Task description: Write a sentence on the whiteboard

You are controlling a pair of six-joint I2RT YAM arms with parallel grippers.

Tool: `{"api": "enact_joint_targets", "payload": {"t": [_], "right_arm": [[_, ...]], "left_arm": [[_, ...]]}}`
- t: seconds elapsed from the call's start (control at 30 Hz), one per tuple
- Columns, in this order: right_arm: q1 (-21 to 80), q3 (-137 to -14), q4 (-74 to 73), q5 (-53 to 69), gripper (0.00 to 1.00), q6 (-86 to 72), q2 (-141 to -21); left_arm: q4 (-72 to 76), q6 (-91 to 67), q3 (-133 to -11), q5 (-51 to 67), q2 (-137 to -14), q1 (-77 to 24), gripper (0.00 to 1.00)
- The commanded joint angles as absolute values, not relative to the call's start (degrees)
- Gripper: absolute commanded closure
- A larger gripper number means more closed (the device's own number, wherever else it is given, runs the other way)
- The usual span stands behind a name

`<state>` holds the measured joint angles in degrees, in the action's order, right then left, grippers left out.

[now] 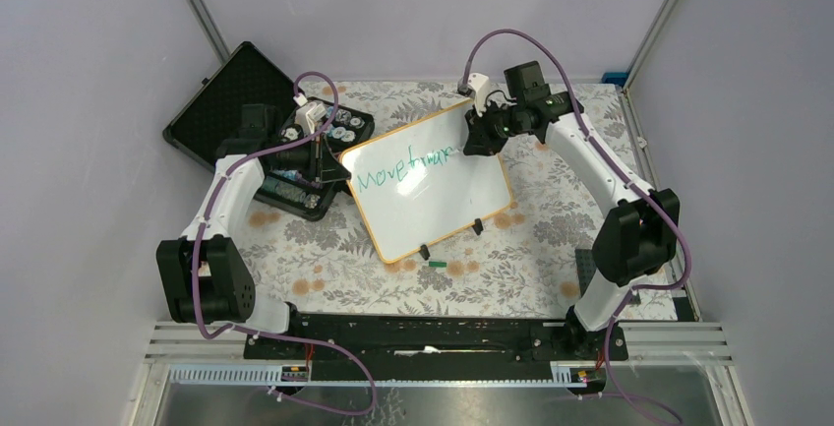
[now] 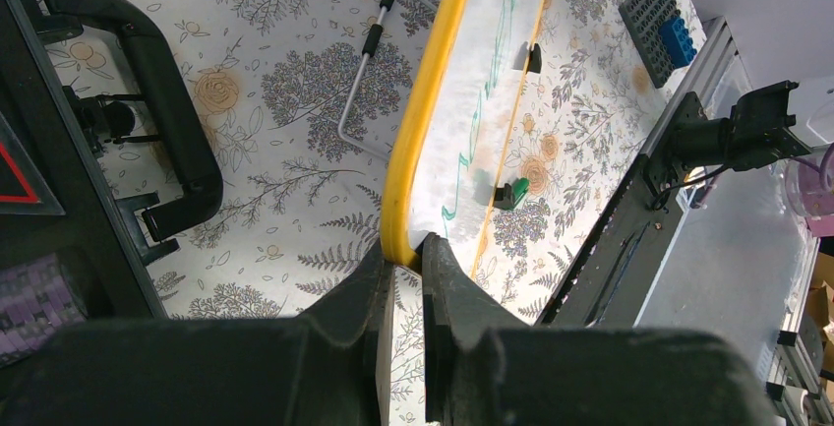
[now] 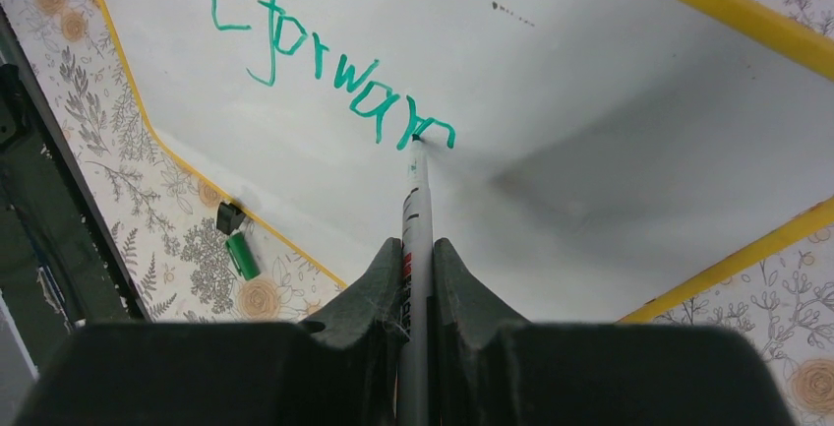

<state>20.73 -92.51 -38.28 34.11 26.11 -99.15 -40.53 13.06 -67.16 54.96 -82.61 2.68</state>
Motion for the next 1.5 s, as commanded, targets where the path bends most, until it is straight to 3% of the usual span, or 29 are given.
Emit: {"api": "enact_joint_targets", "payload": {"t": [0.0, 0.4, 1.1, 1.47], "right_arm": [[21.2, -90.5, -37.4, 31.8, 1.0, 27.2, -98.0], [19.9, -89.5, -37.1, 30.3, 1.0, 27.9, -96.3], [19.1, -99.2, -37.1, 29.0, 1.0, 25.7, -100.3], [19.1, -96.8, -37.2, 30.0, 1.0, 25.8, -99.5]], "left_arm": [[-39.0, 18.5, -67.1, 50.1, -83.8, 0.8, 1.0], [-39.0, 18.5, -67.0, 50.1, -83.6, 0.7, 1.0], [-39.0, 18.5, -66.9, 50.0, -83.4, 0.7, 1.0], [-39.0, 18.5, -66.9, 50.1, -83.6, 0.7, 1.0]]}}
